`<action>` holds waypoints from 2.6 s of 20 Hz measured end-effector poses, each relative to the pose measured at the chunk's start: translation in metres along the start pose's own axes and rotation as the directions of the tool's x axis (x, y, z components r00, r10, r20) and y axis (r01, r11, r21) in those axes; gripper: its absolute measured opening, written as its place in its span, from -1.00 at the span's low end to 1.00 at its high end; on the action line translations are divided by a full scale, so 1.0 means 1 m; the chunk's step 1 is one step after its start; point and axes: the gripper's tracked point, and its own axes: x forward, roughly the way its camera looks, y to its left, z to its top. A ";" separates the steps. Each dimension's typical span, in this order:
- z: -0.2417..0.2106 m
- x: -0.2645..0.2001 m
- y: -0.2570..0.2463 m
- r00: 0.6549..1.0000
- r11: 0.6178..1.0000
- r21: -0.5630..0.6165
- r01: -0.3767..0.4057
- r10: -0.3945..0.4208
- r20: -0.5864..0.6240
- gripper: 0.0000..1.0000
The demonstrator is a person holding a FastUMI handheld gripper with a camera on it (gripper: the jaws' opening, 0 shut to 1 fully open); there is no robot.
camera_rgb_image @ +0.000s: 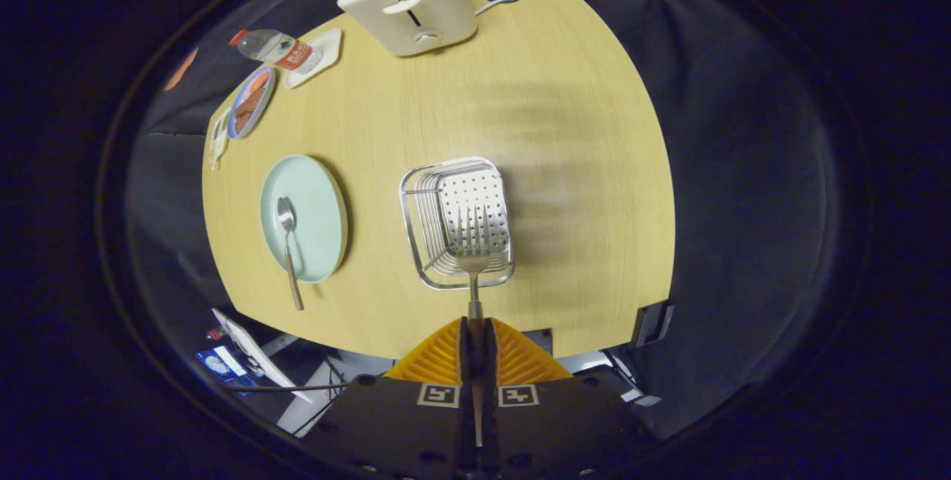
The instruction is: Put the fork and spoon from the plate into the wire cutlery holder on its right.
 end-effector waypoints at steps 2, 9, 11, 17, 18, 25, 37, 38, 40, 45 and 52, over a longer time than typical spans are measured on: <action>0.002 0.001 -0.001 1.000 1.000 0.011 -0.003 0.003 -0.004 -0.92; 0.004 -0.006 0.010 0.998 0.999 0.021 -0.044 0.043 0.054 -0.31; 0.007 -0.013 0.017 0.991 0.998 -0.006 -0.057 0.057 0.118 0.27; 0.019 -0.055 0.046 0.887 0.984 -0.174 -0.034 0.110 0.448 0.84; 0.020 -0.065 0.055 0.847 0.977 -0.213 -0.030 0.138 0.514 0.87; -0.008 -0.102 0.122 0.563 0.933 -0.355 0.050 0.267 0.782 0.94; -0.033 -0.024 0.242 0.561 0.940 -0.342 0.019 0.273 0.782 0.93; -0.032 -0.015 0.250 0.567 0.941 -0.338 0.024 0.266 0.779 0.94; -0.028 0.005 0.262 0.578 0.940 -0.340 0.043 0.254 0.775 0.94; -0.011 0.060 0.287 0.623 0.948 -0.313 0.052 0.214 0.753 0.94; 0.016 0.114 0.298 0.688 0.958 -0.281 0.058 0.166 0.707 0.94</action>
